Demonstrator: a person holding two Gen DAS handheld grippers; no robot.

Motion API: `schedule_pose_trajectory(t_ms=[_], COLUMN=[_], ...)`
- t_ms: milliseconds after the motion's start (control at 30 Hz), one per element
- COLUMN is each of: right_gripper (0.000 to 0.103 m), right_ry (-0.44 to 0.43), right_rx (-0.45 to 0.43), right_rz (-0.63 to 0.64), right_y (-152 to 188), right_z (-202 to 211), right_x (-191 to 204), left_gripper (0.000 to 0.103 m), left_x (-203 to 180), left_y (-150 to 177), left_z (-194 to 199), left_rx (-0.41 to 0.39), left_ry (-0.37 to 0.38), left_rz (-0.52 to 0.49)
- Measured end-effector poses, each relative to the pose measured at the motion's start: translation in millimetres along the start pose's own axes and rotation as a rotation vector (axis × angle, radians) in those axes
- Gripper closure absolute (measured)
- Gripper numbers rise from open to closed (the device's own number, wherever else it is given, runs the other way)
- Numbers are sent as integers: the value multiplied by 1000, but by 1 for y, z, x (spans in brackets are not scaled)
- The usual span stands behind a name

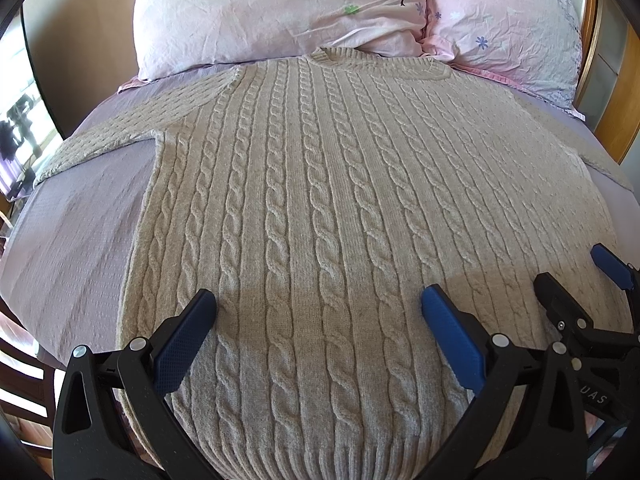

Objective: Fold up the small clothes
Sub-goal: 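Grasp the sweater side with the right gripper and fold it across the body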

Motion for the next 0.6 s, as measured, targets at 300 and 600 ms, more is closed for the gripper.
schedule_pose_trajectory(t_ms=[300, 600], right_gripper=[7, 52], right_ry=[44, 223], right_rx=[-194, -104], right_rz=[-611, -1205], right_y=[-63, -32], right_z=[45, -6], right_x=[-235, -463], left_gripper=[1, 1], left_x=[7, 98], left_y=[-24, -80], left_z=[5, 19], left_rx=[-34, -319], left_ry=[69, 50], left_rz=[-20, 200])
Point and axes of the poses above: each gripper's, at about its wrist camera, not at the fingertips, and z roughly against the way its jaws point, x to its left, y to its underside, the point moved 5 cm from there along -z, roughly the way its jaws point, and after that the axes turned 1 degree about -x, right-handed, at the moved point
